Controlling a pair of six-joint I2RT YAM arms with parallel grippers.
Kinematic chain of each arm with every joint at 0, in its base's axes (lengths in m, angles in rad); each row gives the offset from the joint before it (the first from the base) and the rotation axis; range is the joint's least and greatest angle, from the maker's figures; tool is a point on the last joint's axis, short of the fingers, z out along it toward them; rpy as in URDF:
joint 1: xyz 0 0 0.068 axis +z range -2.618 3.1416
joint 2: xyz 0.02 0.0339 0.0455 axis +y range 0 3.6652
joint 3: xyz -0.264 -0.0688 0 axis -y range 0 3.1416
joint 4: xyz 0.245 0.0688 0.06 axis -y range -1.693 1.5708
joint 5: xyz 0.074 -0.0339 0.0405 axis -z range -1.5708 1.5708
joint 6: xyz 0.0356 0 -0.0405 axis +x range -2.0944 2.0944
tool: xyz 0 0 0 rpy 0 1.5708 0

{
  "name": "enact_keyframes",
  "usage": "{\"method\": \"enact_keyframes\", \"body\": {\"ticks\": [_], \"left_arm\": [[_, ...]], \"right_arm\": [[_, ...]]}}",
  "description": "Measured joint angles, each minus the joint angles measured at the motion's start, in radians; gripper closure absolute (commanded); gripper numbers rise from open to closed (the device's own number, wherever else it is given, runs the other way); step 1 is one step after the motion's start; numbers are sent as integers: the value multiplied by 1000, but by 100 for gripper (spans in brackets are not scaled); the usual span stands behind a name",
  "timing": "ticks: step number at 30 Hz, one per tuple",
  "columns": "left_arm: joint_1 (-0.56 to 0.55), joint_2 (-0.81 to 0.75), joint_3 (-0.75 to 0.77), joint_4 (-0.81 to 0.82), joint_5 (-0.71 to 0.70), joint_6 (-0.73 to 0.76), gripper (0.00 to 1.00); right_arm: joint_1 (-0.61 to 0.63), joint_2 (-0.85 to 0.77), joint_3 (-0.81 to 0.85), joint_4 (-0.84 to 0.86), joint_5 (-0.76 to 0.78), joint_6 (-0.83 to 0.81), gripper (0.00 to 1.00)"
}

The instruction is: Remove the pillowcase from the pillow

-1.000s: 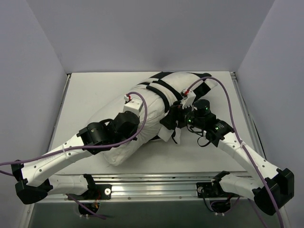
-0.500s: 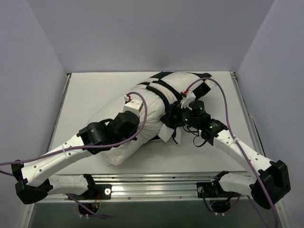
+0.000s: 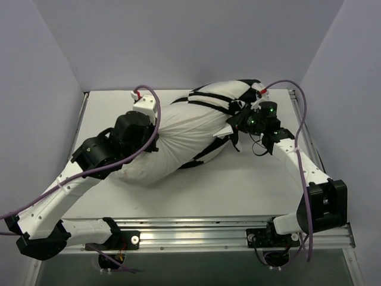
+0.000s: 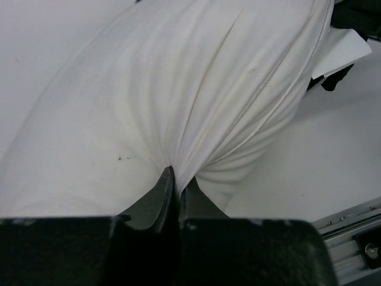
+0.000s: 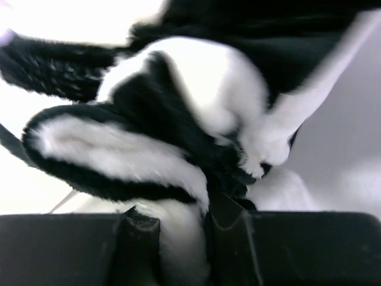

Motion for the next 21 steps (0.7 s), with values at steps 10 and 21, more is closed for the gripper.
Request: {"method": "enact_keyframes", "body": {"ticks": [10,21], "left_arm": [[130,35,200,-1,100,99,98],[93,-262,-281,171,425,-39,76]], "right_arm": [[-192,31,292,-121,-170,92,100],[-243,-276,48,-302,-178,47,56]]}}
